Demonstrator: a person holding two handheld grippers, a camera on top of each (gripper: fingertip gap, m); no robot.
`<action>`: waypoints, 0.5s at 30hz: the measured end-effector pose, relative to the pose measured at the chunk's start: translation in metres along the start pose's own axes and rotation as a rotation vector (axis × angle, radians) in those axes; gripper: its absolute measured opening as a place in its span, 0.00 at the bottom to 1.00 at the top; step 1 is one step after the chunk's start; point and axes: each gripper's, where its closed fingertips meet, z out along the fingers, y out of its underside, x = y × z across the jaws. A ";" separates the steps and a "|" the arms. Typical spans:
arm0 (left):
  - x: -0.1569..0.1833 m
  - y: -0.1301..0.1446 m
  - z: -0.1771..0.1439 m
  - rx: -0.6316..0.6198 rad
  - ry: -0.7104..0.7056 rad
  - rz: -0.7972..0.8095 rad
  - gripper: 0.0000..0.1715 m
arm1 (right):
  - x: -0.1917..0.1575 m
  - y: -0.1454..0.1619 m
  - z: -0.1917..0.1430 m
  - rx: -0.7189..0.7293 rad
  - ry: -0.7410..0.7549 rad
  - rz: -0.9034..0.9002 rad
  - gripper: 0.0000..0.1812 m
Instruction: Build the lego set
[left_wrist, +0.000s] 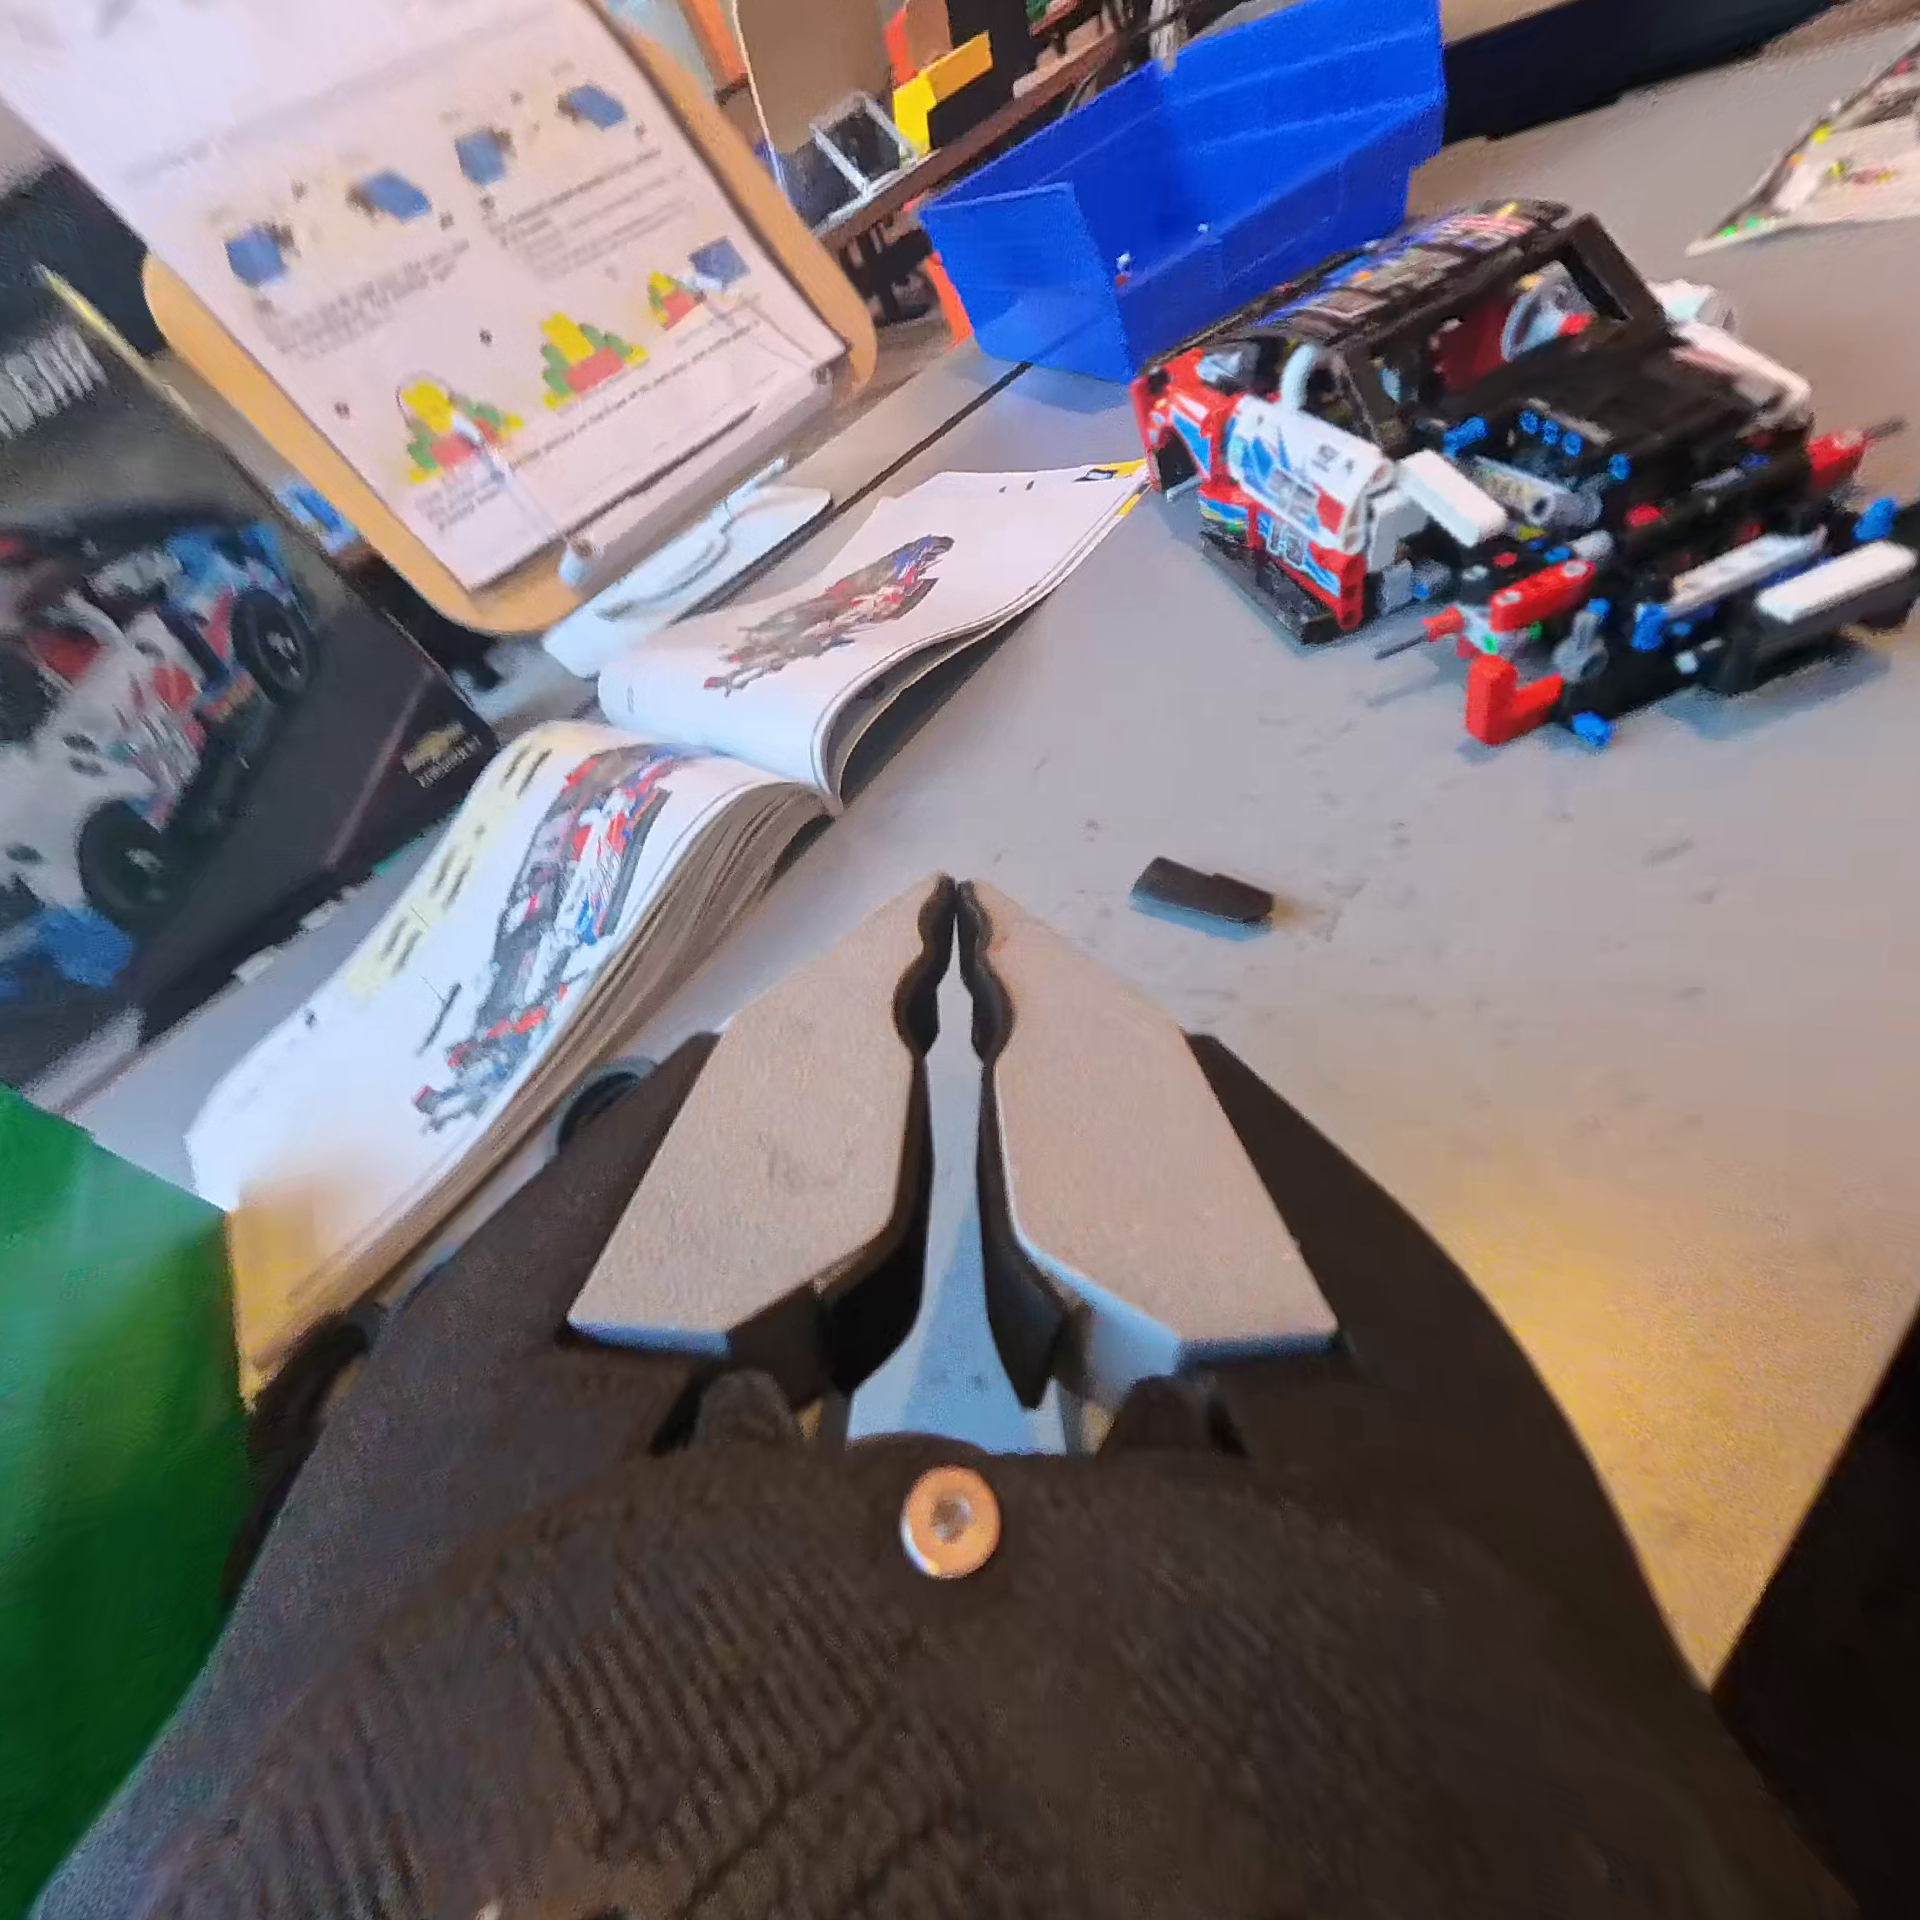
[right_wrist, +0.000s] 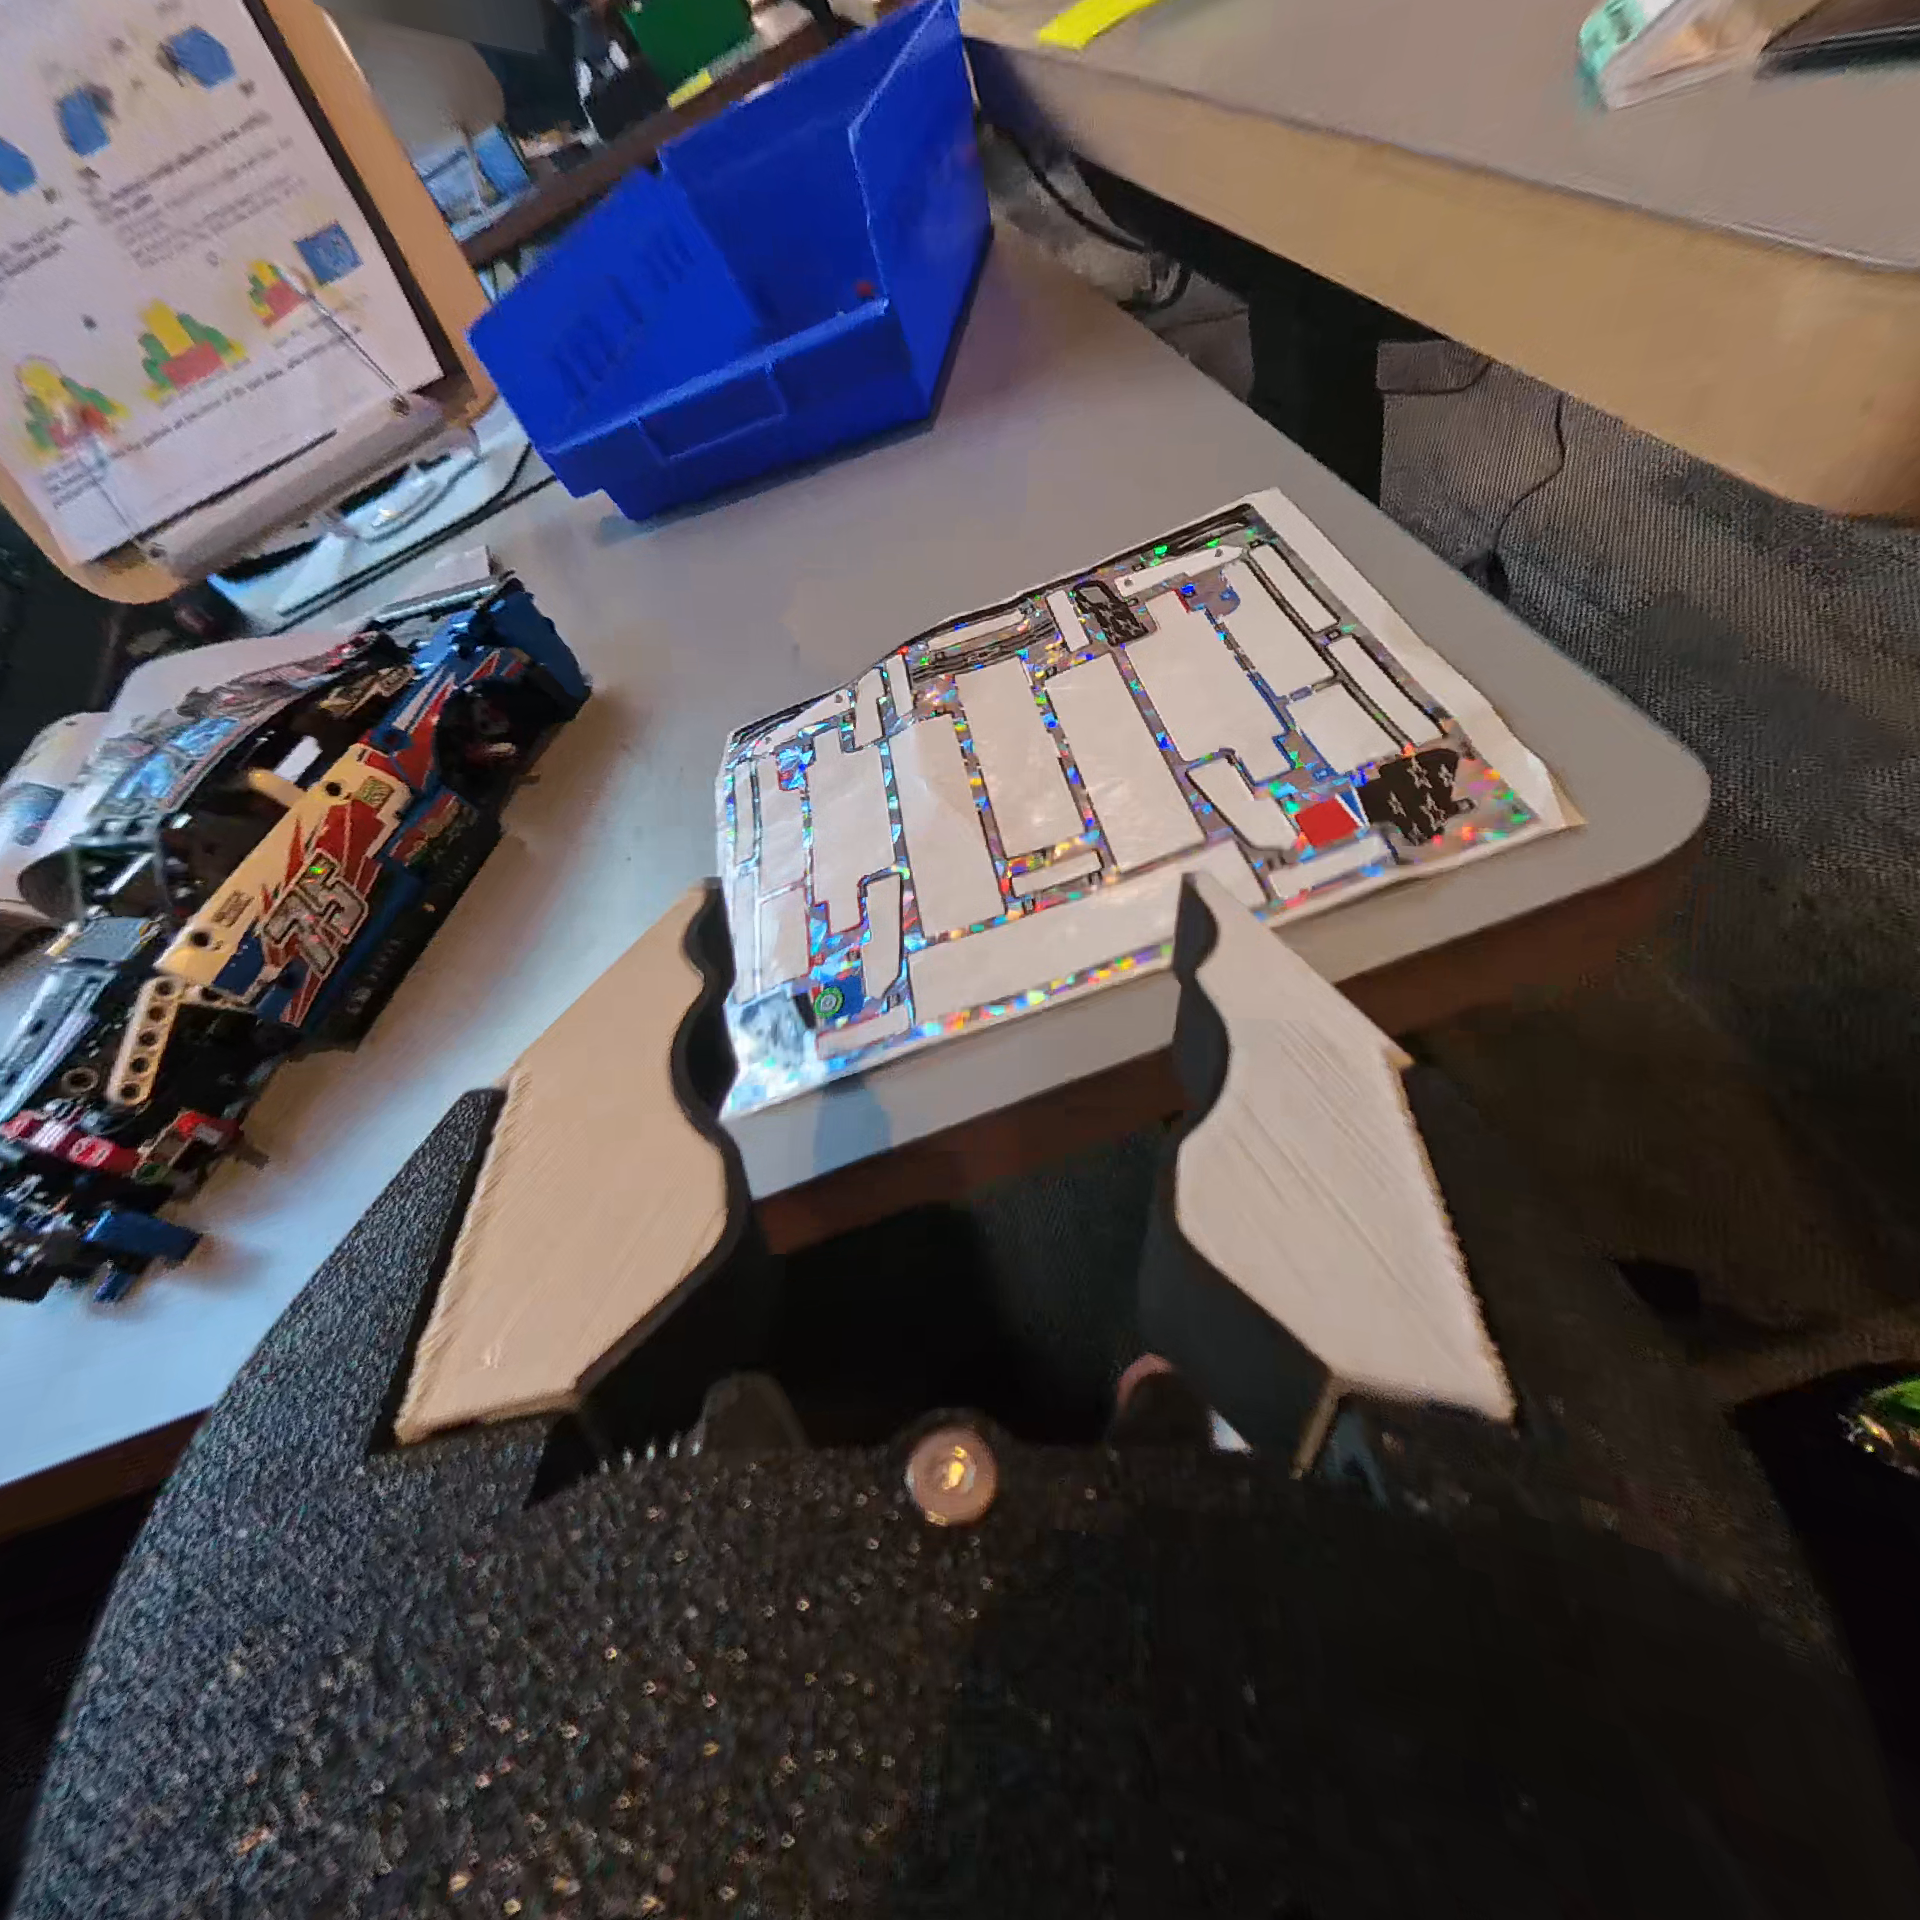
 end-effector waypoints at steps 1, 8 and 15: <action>-0.002 0.002 0.001 -0.008 0.017 -0.042 0.00 | 0.000 0.003 -0.007 0.008 -0.001 0.008 0.47; 0.015 -0.005 -0.004 0.039 0.085 0.016 0.00 | 0.023 0.066 -0.058 -0.123 0.064 0.179 0.51; 0.054 -0.013 -0.005 0.062 0.219 0.111 0.00 | -0.007 0.051 -0.054 -0.022 0.039 0.296 0.54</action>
